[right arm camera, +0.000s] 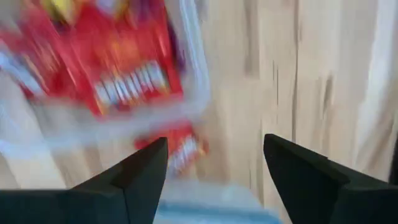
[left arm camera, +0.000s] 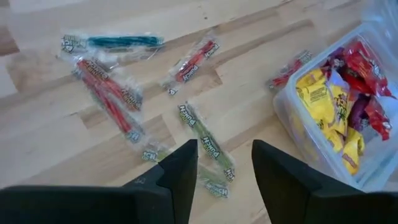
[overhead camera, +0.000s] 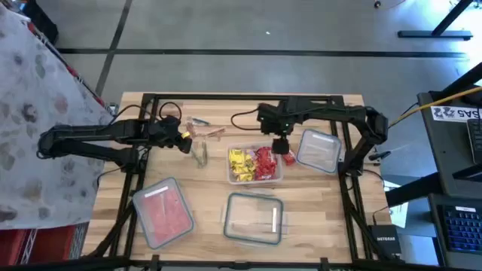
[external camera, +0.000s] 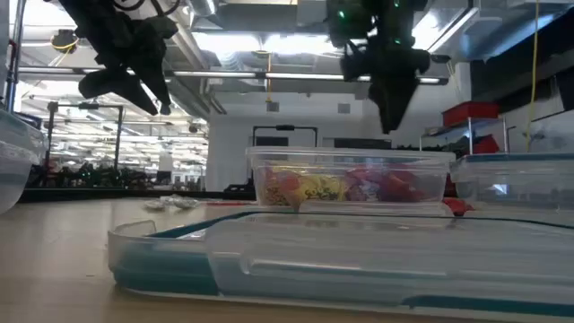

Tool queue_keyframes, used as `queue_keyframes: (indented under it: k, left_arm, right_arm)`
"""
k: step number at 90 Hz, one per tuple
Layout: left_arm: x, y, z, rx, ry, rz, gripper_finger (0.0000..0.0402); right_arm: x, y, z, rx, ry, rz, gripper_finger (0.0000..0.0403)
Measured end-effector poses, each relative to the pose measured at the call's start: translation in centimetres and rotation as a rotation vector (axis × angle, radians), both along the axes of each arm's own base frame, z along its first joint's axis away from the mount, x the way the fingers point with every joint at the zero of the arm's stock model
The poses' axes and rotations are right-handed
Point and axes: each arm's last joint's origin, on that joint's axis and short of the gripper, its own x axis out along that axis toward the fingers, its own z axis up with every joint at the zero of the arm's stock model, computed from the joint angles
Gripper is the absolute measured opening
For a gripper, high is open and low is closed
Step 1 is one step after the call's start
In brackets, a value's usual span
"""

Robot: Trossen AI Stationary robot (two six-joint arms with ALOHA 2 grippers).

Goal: Sort candy
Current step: Put the purple candy into the rectangular transparent bin

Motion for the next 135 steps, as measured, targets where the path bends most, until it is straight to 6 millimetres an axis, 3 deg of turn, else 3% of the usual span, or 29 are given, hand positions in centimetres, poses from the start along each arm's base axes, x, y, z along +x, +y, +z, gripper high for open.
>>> queue_keyframes:
  k: [13, 26, 45, 70, 88, 102, 123, 135]
  left_arm:
    - [0.0, 0.1, 0.0, 0.028, 0.005, 0.019, 0.0136]
    - [0.0, 0.1, 0.0, 0.053, 0.017, 0.008, 0.0136]
    - [-0.1, 0.3, 0.0, 0.066, 0.026, -0.001, 0.0136]
    - [-0.1, 0.3, 0.0, 0.058, 0.02, 0.01, 0.0136]
    - [-0.1, 0.3, 0.0, 0.046, 0.012, 0.024, 0.0136]
    - [-0.1, 0.3, 0.0, 0.045, 0.013, 0.023, 0.0136]
    - [-0.1, 0.3, 0.0, 0.047, 0.014, 0.02, 0.0136]
    - [-0.1, 0.3, 0.0, 0.052, 0.016, 0.02, 0.0136]
  right_arm:
    - [-1.8, -0.9, -2.2, 0.096, 0.11, -0.028, 0.0253]
    - [-2.6, -0.5, -4.4, 0.192, 0.141, -0.042, 0.0253]
    - [-1.4, 0.4, -6.7, 0.168, 0.082, -0.002, 0.0253]
    - [-0.5, 1.8, -10.7, 0.126, 0.191, 0.093, 0.0253]
    - [0.0, 1.7, -12.4, 0.109, 0.233, 0.078, 0.0247]
    - [0.0, 1.7, -12.5, 0.107, 0.238, 0.073, 0.0189]
    - [0.1, 1.7, -11.3, 0.105, 0.24, 0.014, 0.0024]
    - [0.6, 1.4, -9.1, 0.071, 0.245, -0.024, 0.0026]
